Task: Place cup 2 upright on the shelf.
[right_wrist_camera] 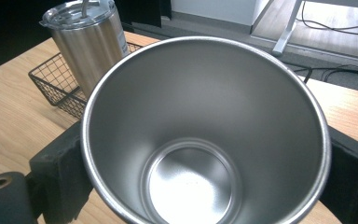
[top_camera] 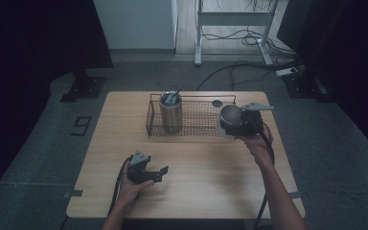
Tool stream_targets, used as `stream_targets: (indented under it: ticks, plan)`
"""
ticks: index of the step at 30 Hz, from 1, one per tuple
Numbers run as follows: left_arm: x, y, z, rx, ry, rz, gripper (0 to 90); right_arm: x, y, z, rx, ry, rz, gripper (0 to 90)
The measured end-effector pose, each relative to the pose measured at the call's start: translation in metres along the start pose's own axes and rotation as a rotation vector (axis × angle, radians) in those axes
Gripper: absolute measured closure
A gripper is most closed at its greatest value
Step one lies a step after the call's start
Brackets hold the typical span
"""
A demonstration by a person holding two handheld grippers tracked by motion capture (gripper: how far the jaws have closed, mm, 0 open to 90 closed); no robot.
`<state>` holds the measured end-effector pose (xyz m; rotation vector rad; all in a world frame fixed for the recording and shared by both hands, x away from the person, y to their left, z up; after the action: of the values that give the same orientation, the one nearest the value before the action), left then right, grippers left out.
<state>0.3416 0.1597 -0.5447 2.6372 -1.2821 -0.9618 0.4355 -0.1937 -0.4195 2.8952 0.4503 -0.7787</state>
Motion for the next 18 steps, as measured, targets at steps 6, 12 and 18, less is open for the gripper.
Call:
stream_targets:
  ticks: [6, 12, 18]
  plan:
    - [0.0, 0.0, 0.0, 0.001, -0.002, 0.001, 8.3, 0.009, 0.002, 0.0, 0.002, -0.005, 0.002, 6.8]
    - [0.001, 0.0, 0.001, 0.002, -0.006, 0.002, 8.3, 0.015, 0.007, 0.001, 0.016, -0.011, 0.007, 6.9]
    - [0.002, 0.0, 0.002, 0.002, -0.011, 0.001, 8.3, 0.017, 0.009, 0.002, 0.023, -0.012, 0.003, 6.9]
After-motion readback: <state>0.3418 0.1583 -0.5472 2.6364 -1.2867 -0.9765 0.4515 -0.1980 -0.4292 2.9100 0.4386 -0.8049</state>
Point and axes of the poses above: each handheld gripper's, and its own axes: x roughly forward along the jaws, z roughly out of its underside, y roughly to its right, the point moved 3 cm from there along x, roughly forward along the jaws, and after that the axes turned 12 degrees about z, right-handed, at the moved point
